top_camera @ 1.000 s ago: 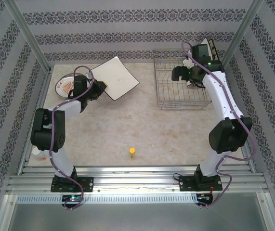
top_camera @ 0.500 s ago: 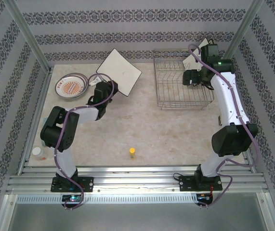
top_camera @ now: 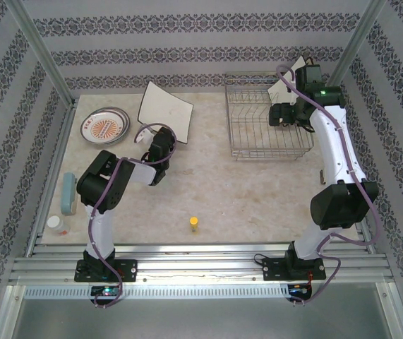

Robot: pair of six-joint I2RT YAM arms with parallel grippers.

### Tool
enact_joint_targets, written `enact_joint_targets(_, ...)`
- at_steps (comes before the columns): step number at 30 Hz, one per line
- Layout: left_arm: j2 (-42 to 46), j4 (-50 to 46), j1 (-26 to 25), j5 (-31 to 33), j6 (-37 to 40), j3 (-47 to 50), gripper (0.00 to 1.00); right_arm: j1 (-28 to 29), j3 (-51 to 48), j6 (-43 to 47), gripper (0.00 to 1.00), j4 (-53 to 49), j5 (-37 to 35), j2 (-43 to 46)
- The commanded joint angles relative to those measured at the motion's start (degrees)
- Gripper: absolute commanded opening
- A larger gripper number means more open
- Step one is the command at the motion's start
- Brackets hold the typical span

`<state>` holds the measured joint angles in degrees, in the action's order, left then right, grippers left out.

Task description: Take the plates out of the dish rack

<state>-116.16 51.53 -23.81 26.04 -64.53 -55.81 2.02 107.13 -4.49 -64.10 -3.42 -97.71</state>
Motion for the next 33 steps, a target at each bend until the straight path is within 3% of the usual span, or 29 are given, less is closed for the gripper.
enact_joint_targets(1,2.1,14.5,-1.1,6.6,-5.0,-1.0,0.0,0.5,0.5,0.2,0.98,-0.9,-0.4,-0.7)
enact_joint_targets(14,-0.7,8.7,-1.0,8.1,-20.7,-0.9,0.0,1.7,2.2,0.4,0.98,-1.6,-1.5,-1.3)
enact_joint_targets(33,-10.2,9.4,1.5,-2.0,-35.4,-3.1,0.0,3.3,3.3,0.2,0.98,-2.1,-2.6,-2.1)
